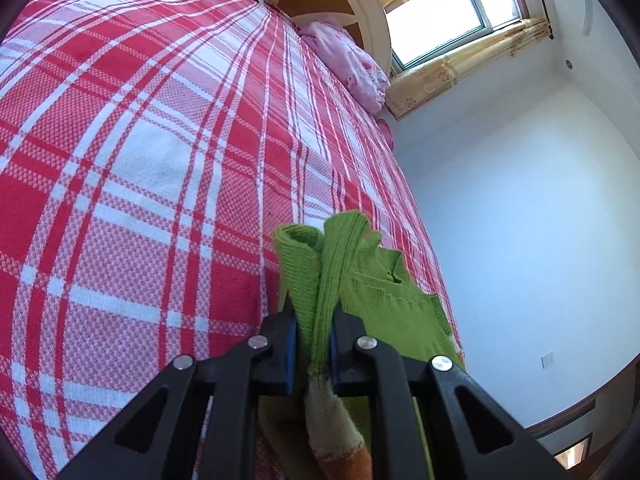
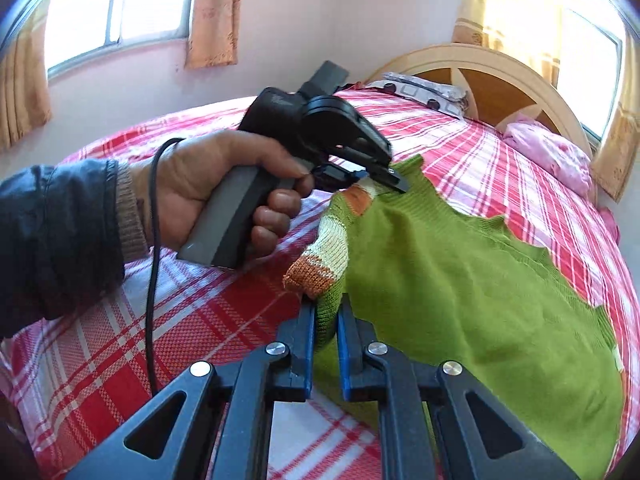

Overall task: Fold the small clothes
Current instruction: 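Lift the side edge with both tools and fold it across the sweater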

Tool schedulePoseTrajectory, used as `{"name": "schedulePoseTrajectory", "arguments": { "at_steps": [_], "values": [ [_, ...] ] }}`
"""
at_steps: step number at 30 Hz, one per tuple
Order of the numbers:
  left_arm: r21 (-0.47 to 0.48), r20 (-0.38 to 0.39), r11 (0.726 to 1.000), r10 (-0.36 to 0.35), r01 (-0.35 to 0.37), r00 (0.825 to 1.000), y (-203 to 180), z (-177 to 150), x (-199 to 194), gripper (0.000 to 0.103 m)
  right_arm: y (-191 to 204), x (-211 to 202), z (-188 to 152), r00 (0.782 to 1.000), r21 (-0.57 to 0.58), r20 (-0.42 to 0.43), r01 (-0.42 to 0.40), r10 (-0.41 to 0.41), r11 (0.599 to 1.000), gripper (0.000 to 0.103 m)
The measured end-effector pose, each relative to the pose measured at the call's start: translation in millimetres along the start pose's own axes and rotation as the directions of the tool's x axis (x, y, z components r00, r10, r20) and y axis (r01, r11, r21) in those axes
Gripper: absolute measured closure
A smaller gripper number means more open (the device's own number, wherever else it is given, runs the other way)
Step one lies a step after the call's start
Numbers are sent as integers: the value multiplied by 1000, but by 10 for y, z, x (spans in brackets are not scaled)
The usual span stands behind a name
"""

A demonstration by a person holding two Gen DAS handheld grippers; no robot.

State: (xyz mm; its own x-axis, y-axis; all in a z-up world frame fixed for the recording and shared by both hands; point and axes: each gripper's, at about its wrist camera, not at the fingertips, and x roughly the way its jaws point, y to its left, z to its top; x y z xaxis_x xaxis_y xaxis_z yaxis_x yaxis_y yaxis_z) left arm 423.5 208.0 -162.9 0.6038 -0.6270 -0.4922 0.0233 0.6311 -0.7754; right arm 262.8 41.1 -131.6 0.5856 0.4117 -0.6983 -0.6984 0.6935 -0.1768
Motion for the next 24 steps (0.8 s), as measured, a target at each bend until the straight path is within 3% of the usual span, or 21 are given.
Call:
{"name": "schedulePoseTrajectory", "arguments": {
  "at_steps": [24],
  "values": [
    [73, 23, 997, -24, 23, 999, -1060, 142, 370, 90, -848, -702, -258, 992, 224, 123, -24, -4, 974, 95]
  ]
}}
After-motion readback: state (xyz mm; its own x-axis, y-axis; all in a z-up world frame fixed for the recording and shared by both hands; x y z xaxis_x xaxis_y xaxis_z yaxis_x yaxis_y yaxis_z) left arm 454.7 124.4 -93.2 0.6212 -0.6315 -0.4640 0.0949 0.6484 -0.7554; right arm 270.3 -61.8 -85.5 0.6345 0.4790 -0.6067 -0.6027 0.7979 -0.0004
